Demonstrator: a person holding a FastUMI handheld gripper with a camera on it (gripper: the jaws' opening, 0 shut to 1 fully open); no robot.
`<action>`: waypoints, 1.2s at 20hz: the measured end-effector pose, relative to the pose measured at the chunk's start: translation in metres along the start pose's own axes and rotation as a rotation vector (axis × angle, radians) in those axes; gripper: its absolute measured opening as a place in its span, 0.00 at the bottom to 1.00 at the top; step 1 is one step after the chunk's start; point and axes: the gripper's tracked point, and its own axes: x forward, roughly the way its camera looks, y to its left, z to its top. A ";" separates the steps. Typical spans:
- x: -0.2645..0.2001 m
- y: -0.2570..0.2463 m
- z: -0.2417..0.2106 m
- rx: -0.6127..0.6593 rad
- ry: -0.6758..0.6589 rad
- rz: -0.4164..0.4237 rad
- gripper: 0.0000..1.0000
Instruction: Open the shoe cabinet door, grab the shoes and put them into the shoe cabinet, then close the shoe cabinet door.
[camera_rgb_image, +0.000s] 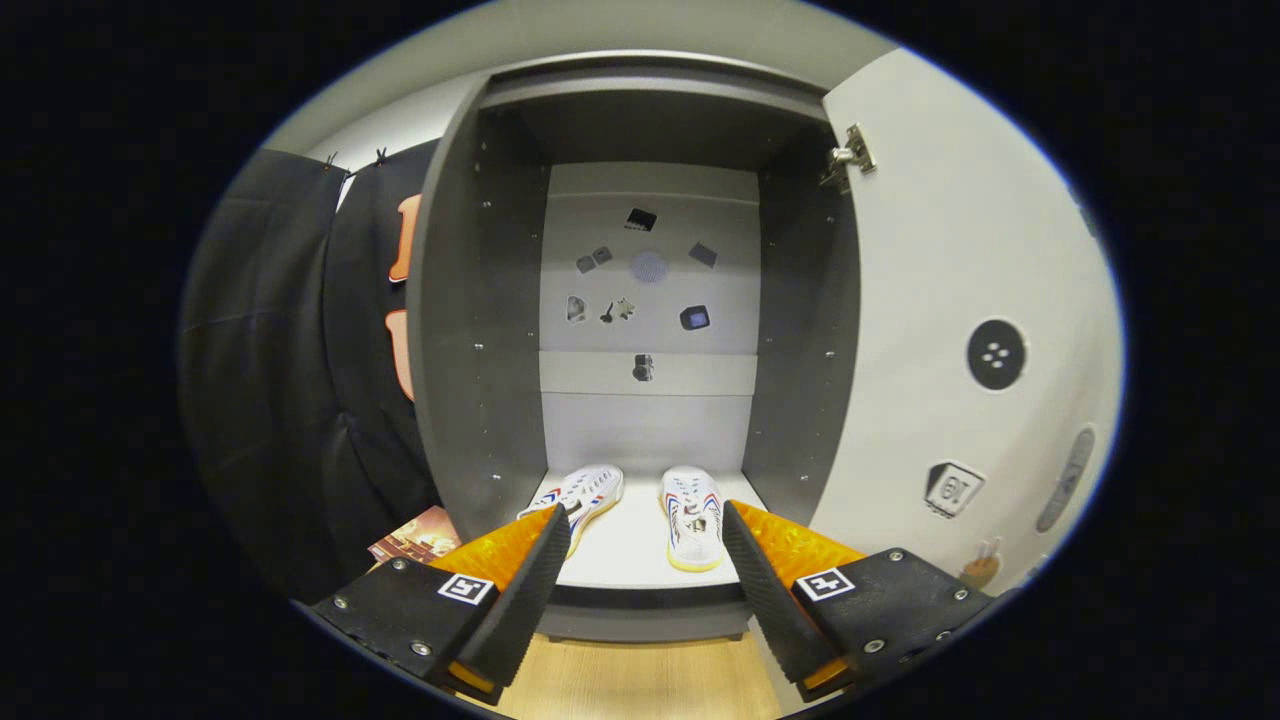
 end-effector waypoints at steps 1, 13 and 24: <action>-0.015 0.000 0.001 -0.003 -0.008 -0.002 0.94; -0.174 -0.061 0.005 -0.006 -0.073 -0.079 0.94; -0.241 -0.175 -0.039 0.038 -0.037 -0.204 0.94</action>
